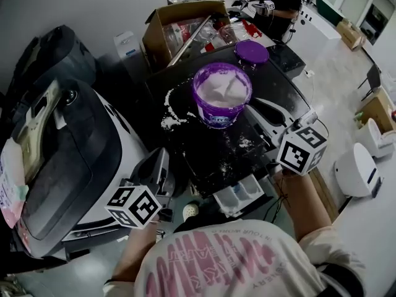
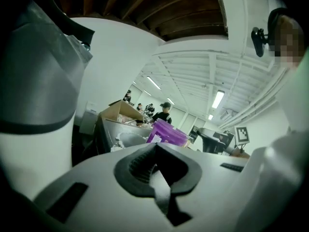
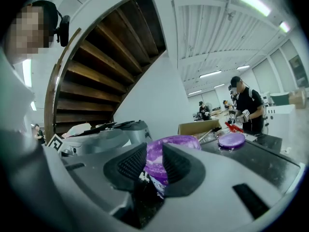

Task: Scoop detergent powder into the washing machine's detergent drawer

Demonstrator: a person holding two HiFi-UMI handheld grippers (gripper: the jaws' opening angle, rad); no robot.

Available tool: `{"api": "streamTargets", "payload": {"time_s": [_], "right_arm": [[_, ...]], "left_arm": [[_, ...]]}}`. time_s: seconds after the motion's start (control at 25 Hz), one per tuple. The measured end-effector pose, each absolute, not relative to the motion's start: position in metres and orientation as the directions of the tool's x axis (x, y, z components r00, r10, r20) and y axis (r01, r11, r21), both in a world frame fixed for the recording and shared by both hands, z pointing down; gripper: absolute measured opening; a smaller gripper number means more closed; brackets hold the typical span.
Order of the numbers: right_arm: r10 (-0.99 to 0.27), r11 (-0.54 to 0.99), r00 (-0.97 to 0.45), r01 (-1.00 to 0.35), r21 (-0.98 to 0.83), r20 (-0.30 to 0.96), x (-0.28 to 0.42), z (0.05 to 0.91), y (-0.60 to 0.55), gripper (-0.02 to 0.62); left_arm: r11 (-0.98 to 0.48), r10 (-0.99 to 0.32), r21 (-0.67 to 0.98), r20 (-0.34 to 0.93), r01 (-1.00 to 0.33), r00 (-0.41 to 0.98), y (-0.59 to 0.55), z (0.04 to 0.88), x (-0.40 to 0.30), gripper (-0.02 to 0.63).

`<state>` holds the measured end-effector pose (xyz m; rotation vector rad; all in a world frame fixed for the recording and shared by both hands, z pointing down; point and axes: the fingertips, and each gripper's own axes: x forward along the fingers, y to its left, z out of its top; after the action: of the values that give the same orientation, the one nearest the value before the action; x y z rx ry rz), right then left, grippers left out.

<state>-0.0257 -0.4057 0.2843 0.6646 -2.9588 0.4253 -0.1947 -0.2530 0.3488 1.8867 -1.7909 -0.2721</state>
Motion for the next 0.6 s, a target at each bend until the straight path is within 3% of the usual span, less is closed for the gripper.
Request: {"api": "streamTargets", "payload": {"time_s": [0.6], "right_arm": [[-0.429,0.831,-0.797,-0.532,-0.16,0.425,-0.048,0.293,-0.415,0.123]], "left_arm": [[-0.249,-0.913,0.487,0.171,-0.837,0.371,-0.302,0.359,-0.201,0.003]]}}
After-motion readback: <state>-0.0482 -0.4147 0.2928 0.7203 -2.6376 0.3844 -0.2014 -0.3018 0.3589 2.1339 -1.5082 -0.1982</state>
